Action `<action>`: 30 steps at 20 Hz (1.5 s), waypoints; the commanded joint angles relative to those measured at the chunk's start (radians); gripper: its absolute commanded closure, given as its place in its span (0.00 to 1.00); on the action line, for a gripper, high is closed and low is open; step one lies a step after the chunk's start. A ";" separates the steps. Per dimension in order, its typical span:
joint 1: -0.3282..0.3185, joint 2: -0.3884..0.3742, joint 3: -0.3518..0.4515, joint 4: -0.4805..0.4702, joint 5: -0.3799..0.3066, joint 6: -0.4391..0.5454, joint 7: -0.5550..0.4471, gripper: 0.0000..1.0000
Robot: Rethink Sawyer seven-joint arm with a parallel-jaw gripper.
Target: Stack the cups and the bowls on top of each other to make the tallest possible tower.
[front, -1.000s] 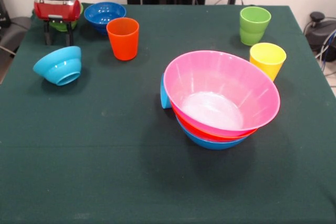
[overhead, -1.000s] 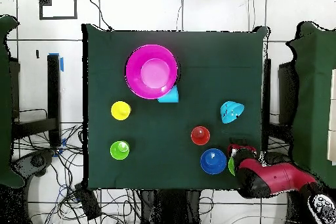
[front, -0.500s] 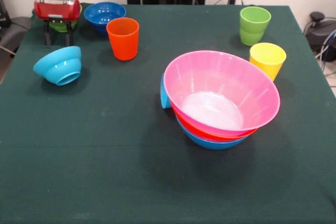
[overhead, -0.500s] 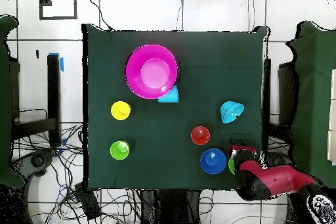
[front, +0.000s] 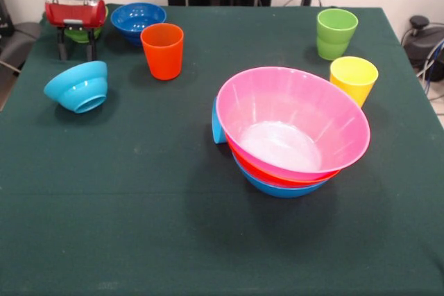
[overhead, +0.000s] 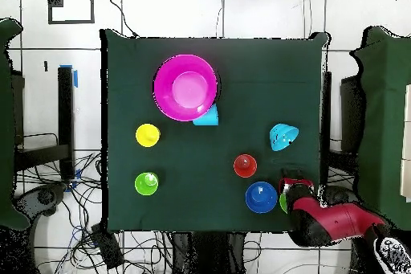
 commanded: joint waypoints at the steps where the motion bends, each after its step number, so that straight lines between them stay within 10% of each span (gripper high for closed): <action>1: -0.066 0.343 0.289 -0.223 0.087 0.349 -0.187 0.00; 14: -0.055 0.259 0.271 -0.166 0.348 0.612 -0.363 0.00; 25: -0.032 0.232 0.234 -0.140 0.306 0.539 -0.326 0.00; 30: 0.196 0.179 0.029 -0.169 0.187 0.299 -0.039 0.00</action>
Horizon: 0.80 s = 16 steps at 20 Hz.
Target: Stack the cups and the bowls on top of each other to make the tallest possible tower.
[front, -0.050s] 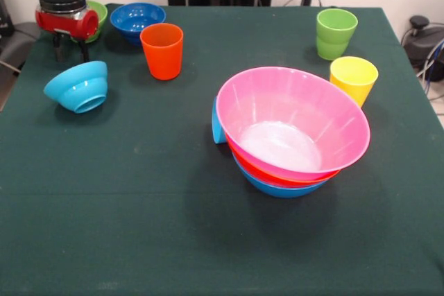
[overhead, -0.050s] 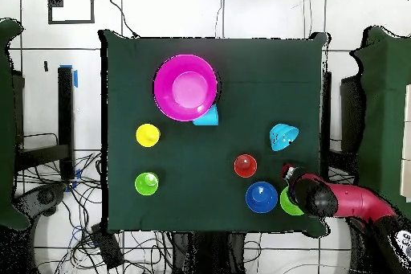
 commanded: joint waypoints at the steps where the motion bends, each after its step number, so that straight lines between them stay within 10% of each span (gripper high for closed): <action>1: 0.299 0.195 -0.171 -0.146 -0.178 -0.203 0.149 0.00; 4: 0.411 0.209 -0.282 -0.171 -0.141 -0.277 0.245 0.00; 10: 0.411 0.195 -0.287 -0.141 -0.038 -0.253 0.167 0.00; 16: 0.268 0.225 -0.143 -0.134 0.015 -0.140 0.025 0.00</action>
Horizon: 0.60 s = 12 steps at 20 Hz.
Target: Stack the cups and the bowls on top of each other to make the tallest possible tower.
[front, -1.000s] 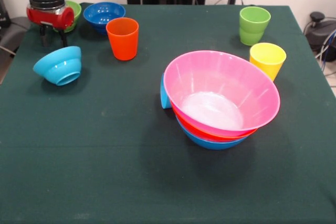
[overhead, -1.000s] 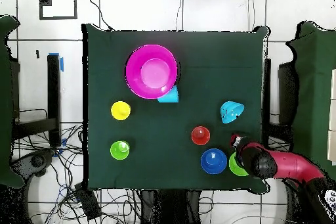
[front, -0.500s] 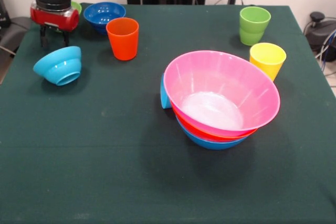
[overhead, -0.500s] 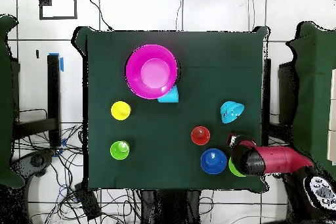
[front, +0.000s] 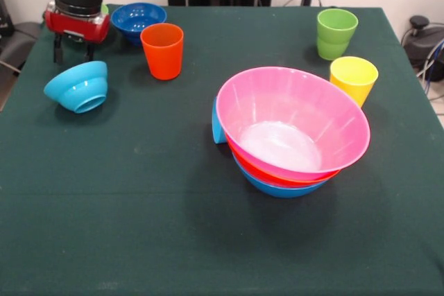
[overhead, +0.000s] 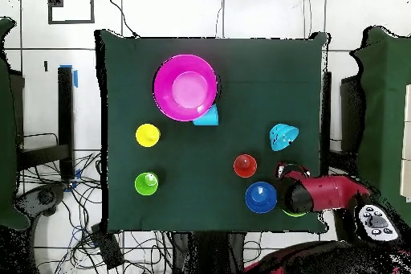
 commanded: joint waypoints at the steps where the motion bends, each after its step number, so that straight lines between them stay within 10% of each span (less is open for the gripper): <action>1: -0.084 0.213 0.183 -0.053 0.048 0.042 -0.028 0.00; 12: -0.126 0.128 0.233 0.015 0.135 0.199 -0.126 0.00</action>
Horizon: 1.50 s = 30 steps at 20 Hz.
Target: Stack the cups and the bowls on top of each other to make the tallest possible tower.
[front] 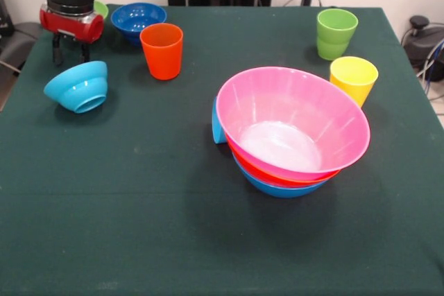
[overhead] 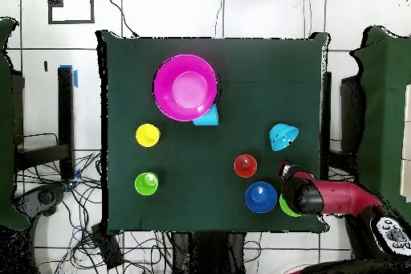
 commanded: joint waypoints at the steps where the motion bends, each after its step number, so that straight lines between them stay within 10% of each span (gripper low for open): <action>1: 0.009 0.134 0.139 -0.020 0.031 0.166 -0.121 0.00; 30: 0.029 0.018 0.158 0.035 0.108 0.305 -0.133 0.00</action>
